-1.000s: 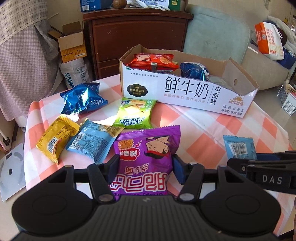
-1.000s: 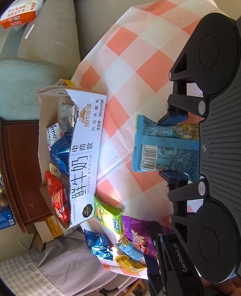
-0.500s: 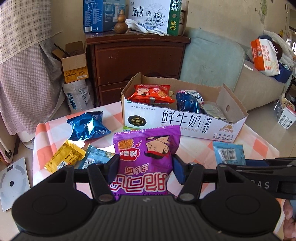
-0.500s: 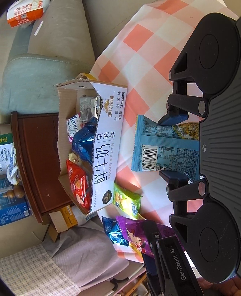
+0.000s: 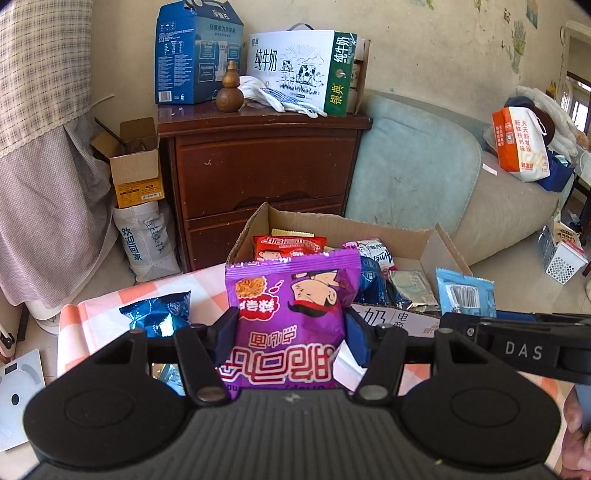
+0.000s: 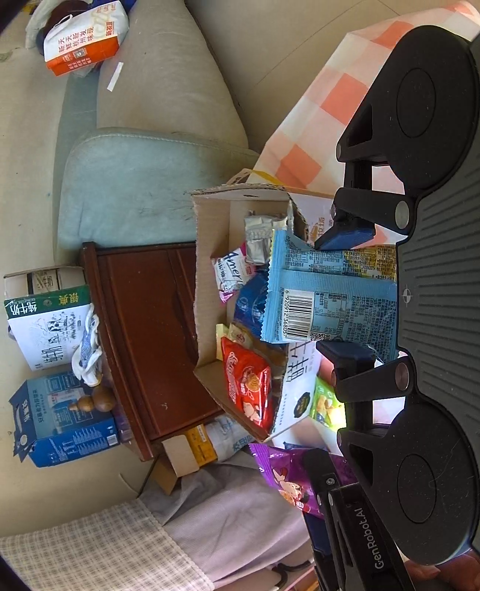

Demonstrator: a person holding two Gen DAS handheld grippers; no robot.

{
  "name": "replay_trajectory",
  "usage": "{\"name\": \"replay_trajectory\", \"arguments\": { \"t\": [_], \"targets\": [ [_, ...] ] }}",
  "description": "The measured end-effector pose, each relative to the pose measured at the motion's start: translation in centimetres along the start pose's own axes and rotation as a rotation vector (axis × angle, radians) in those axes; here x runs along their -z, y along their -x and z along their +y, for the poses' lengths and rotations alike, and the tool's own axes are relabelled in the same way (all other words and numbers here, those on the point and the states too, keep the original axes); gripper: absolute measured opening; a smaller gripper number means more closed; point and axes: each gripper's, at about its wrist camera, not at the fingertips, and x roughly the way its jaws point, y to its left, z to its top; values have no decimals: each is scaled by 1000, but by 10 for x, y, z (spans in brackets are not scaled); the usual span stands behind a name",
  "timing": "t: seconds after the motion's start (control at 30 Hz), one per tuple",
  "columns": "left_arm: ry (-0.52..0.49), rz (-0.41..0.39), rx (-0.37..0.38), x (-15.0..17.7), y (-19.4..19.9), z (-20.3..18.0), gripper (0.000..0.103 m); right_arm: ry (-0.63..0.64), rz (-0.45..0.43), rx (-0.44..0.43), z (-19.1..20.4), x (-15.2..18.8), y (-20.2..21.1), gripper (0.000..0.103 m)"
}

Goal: Organize snacks
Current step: 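Lower both bags into the box and open both tools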

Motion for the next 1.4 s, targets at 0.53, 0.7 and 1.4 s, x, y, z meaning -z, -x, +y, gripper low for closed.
{"name": "replay_trajectory", "arguments": {
  "t": [0.53,0.7,1.4],
  "targets": [
    [-5,-52,17,-49,-55,-7,59,-73,-69,25,-14,-44,-35,50],
    [-25,-46,29,-58,-74,-14,59,-80,-74,37,-18,-53,-48,50],
    [-15,-50,27,-69,-97,-18,76,-122,-45,43,-31,-62,-76,59]
  ]
}}
